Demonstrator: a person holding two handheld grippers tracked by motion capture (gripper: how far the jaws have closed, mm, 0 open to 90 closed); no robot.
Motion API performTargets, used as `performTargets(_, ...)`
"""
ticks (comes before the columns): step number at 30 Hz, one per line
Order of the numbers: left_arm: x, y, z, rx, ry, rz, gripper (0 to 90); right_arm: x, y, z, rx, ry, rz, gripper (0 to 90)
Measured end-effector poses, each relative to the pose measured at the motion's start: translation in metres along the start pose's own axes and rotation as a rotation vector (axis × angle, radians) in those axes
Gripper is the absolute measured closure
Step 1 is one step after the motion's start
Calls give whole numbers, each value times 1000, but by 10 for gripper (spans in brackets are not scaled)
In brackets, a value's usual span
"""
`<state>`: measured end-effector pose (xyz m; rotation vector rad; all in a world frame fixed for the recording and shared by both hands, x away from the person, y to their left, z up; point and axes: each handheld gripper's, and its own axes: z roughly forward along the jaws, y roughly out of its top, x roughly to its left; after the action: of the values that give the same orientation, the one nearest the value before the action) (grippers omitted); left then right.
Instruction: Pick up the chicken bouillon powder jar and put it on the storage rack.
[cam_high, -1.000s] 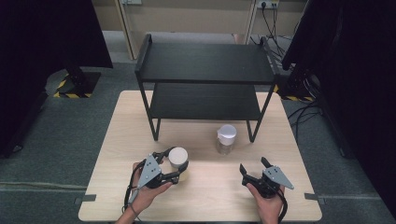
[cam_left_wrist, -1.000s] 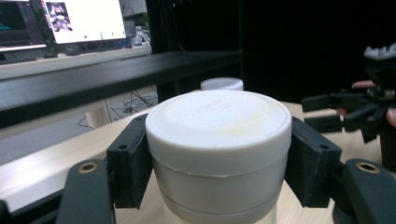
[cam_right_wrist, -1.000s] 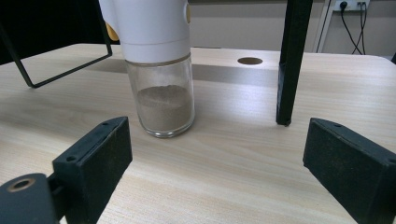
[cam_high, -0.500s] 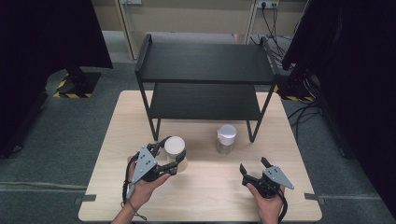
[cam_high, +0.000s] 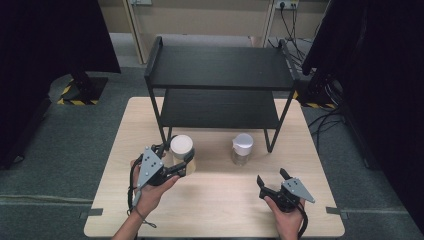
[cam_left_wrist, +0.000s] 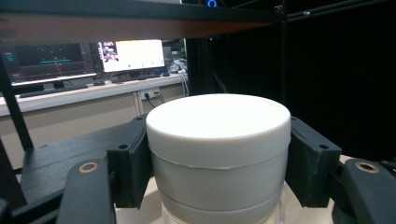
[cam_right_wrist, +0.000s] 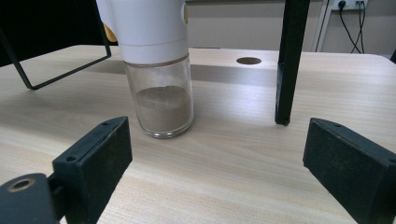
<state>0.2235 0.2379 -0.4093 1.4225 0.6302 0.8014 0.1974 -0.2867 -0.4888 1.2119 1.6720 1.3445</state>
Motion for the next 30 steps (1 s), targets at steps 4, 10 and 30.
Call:
performTargets(4, 0, 6, 3, -7, 22, 2, 335, 0, 0, 0, 1, 0, 3, 83)
performTargets(10, -1, 13, 8, -41, 63, -4, 335, 0, 0, 0, 2, 0, 4, 83)
performTargets(30, -1, 34, 19, -85, 127, 3, 336, 0, 0, 0, 2, -4, 10, 83)
